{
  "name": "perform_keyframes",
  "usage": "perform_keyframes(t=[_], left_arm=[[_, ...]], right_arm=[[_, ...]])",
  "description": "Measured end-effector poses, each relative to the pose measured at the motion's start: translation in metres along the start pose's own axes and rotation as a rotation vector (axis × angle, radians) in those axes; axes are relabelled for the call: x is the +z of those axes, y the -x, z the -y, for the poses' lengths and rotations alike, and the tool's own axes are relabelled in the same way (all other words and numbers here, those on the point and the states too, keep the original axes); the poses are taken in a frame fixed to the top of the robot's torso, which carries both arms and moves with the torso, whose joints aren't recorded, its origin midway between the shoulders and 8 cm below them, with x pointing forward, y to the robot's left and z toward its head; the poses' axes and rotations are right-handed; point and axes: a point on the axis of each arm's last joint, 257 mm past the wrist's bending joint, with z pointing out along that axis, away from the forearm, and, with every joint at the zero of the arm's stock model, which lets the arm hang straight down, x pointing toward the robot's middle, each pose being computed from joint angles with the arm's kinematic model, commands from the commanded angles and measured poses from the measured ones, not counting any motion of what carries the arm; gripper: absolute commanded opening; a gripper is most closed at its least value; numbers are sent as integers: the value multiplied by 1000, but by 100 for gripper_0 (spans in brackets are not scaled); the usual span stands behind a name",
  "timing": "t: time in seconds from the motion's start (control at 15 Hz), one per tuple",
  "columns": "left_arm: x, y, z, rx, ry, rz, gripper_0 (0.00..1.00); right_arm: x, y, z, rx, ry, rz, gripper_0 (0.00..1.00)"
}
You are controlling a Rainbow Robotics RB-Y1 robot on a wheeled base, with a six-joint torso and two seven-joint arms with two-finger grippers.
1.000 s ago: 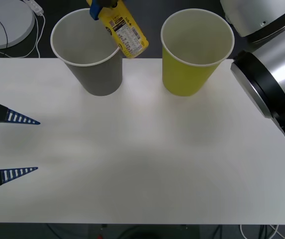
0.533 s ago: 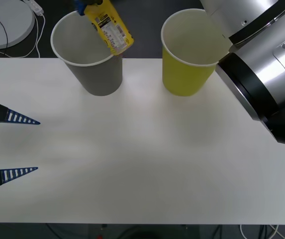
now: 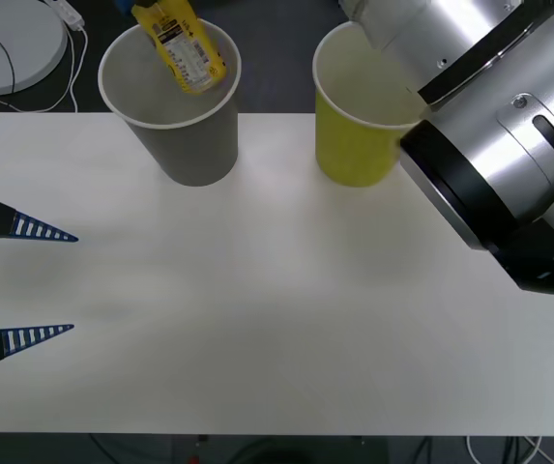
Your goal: Put the can into the green bin and the plastic bottle into the gray bin
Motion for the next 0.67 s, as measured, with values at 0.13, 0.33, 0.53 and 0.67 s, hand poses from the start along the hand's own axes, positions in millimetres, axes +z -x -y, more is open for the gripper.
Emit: perform_keyframes(t=[0.13,0.33,0.53,0.67], left_arm=[[0,0,0,0,0,0,100],[0,0,0,0,0,0,100],[0,0,0,0,0,0,100],[0,0,0,0,0,0,100]], right_arm=[[5,3,-3,0,-2,18,0],[6,6,-4,0,-2,29,55],[7,8,-5,-3,-3,39,87],[7,9,-5,-8,-6,43,100]])
